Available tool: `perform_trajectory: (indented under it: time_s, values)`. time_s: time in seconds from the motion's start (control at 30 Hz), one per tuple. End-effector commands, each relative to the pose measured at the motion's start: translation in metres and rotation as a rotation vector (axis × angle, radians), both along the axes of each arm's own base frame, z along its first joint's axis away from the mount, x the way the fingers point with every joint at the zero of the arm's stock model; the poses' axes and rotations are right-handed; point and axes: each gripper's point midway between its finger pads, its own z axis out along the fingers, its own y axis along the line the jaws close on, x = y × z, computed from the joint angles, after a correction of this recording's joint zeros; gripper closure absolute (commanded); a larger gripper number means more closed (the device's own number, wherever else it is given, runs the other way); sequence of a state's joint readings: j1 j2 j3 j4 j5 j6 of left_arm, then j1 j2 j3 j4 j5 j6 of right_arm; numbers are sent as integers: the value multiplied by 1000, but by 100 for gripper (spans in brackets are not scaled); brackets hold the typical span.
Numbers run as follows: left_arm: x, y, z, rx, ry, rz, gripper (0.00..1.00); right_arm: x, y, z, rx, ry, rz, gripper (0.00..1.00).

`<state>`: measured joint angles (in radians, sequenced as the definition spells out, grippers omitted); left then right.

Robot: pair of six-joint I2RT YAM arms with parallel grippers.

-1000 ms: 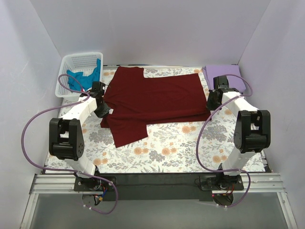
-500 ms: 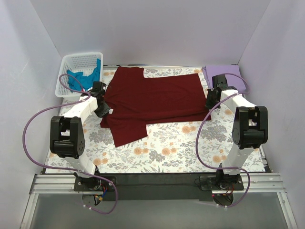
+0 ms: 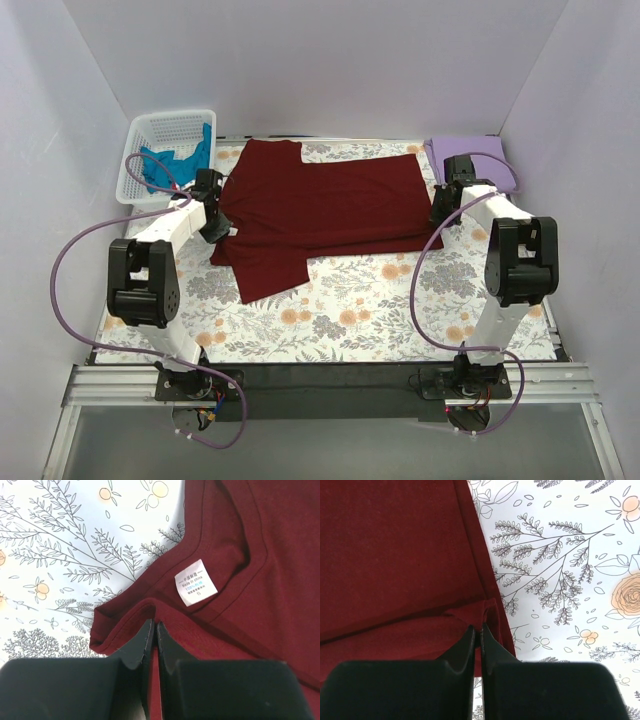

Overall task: Fold and stack the t-shirts
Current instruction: Fold the tshirt

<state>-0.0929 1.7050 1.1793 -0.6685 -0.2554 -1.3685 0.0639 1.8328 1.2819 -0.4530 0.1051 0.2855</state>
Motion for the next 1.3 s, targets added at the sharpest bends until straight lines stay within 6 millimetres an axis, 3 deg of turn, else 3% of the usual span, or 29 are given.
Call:
perform_trajectory:
  time_s: [0.0,0.2,0.3,0.37,0.53,0.67,0.7,0.73,0.8,0.83,0.97,1.1,1.27]
  values:
    - [15,14,6,47,-39,40,100,18,-14,5,-36,-42,-29,96]
    - [18,12,-3,36,-35,34,88,16,-12,-6,-30,-18,-12,86]
    - [19,13,4,45,-51,28,84,17,-11,3,-27,-37,-2,71]
    - [20,15,18,53,-87,23,74,16,-11,8,-23,-50,0,62]
    - [15,12,52,34,-161,10,59,10,-9,39,-3,-123,-9,59]
    - [-7,6,69,-10,-208,-2,46,-4,3,63,64,-201,16,56]
    - [-12,4,70,-25,-217,-5,44,-16,8,55,93,-185,30,54]
    - [-18,1,68,-42,-216,-11,41,-18,23,60,163,-212,80,53]
    - [-68,-40,46,-186,-169,-125,35,-55,65,64,245,-232,216,45]
    - [-80,-50,44,-190,-148,-148,34,-68,77,60,250,-223,255,42]
    - [-137,-71,6,-177,10,-198,34,-107,102,50,249,-201,349,32]
    - [-160,-79,-15,-177,99,-224,38,-133,105,39,248,-182,381,25]
    - [-159,-83,-29,-146,144,-239,53,-147,102,29,246,-164,389,24]
